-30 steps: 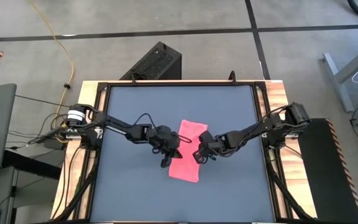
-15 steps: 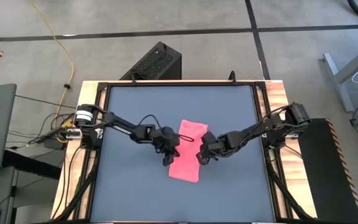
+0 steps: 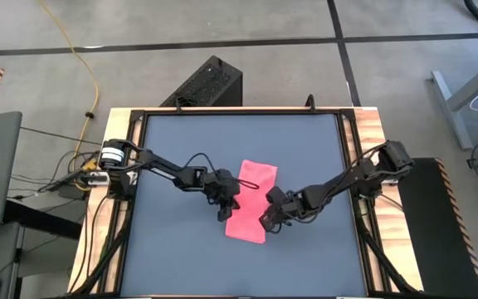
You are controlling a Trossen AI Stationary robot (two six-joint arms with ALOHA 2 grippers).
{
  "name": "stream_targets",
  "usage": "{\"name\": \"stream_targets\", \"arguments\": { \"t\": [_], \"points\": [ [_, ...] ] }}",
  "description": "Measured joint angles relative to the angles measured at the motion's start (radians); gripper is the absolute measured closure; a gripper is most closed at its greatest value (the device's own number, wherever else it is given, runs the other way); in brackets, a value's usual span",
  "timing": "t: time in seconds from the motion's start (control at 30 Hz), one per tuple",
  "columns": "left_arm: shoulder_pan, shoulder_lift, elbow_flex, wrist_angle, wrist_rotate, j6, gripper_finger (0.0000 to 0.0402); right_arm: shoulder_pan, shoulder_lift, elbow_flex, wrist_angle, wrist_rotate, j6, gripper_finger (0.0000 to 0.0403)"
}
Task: Roll towel
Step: Fold the pink towel
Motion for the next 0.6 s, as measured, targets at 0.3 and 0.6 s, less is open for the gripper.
{"name": "stream_targets", "arguments": {
  "t": [0.3, 0.6],
  "points": [
    [0.001, -0.001, 0.000, -0.007, 0.017, 0.008, 0.0401, 0.000, 0.002, 0.000, 0.034, 0.006, 0.031, 0.0382],
    [0.001, -0.001, -0.001, -0.010, 0.032, 0.010, 0.0401, -0.016, 0.058, 0.002, 0.052, -0.030, 0.060, 0.0382]
  ]
}}
